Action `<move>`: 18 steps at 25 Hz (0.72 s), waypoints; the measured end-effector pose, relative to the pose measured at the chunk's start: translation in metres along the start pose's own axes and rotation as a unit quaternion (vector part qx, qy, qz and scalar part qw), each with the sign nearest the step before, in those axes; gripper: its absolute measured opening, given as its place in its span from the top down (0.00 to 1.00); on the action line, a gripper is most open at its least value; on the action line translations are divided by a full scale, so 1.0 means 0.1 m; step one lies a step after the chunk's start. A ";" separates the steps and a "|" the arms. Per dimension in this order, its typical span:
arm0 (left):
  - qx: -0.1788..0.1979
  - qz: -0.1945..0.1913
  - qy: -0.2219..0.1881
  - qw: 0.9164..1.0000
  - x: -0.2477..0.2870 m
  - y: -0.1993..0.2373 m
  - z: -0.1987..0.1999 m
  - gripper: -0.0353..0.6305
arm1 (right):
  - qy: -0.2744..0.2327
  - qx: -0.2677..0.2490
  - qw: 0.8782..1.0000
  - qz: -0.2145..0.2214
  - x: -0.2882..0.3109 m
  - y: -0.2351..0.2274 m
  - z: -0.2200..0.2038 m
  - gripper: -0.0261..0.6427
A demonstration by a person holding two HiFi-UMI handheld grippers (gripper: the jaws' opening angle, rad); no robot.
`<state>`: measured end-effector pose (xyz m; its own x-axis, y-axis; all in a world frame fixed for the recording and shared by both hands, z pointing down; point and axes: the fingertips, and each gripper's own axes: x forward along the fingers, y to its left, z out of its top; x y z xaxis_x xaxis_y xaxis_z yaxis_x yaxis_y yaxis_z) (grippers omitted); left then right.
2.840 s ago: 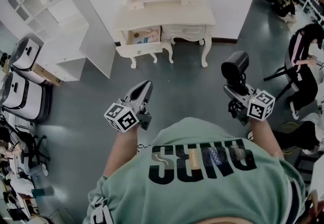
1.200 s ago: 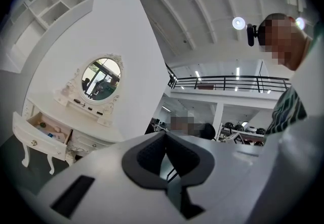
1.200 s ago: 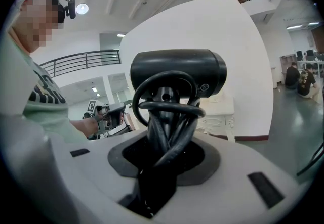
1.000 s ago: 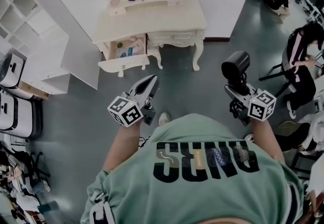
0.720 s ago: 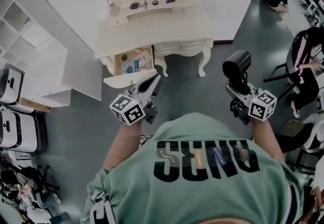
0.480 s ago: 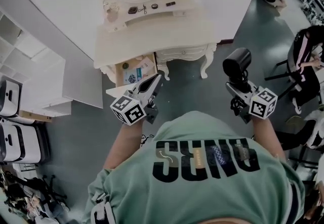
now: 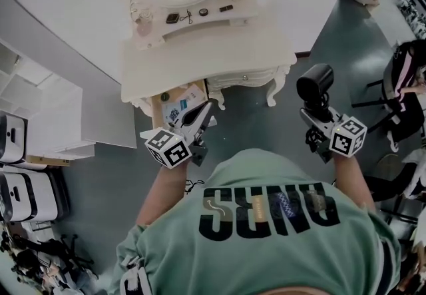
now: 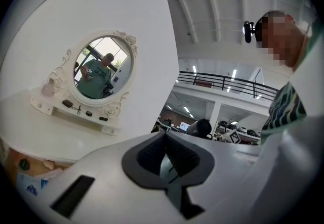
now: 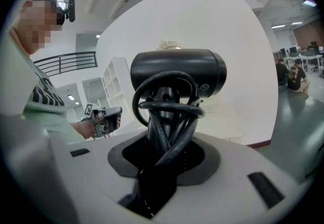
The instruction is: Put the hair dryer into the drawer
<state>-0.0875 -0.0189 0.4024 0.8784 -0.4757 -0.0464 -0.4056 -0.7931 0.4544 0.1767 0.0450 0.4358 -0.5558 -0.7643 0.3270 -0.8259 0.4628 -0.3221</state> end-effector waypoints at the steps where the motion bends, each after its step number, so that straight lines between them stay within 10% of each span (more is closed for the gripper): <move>1: 0.000 0.003 0.002 1.000 0.08 0.04 -0.01 0.94 | 0.000 0.002 1.000 0.003 0.04 -0.10 0.02 0.77; 18: 0.001 0.122 -0.050 0.991 1.94 0.52 0.17 0.94 | 0.035 -0.031 0.991 0.123 0.81 -2.27 0.91 0.77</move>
<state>0.0575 -0.1587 0.4015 0.7242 -0.6891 -0.0237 -0.6038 -0.6504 0.4609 0.3274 -0.1626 0.4544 -0.7449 -0.5923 0.3071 -0.6672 0.6603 -0.3446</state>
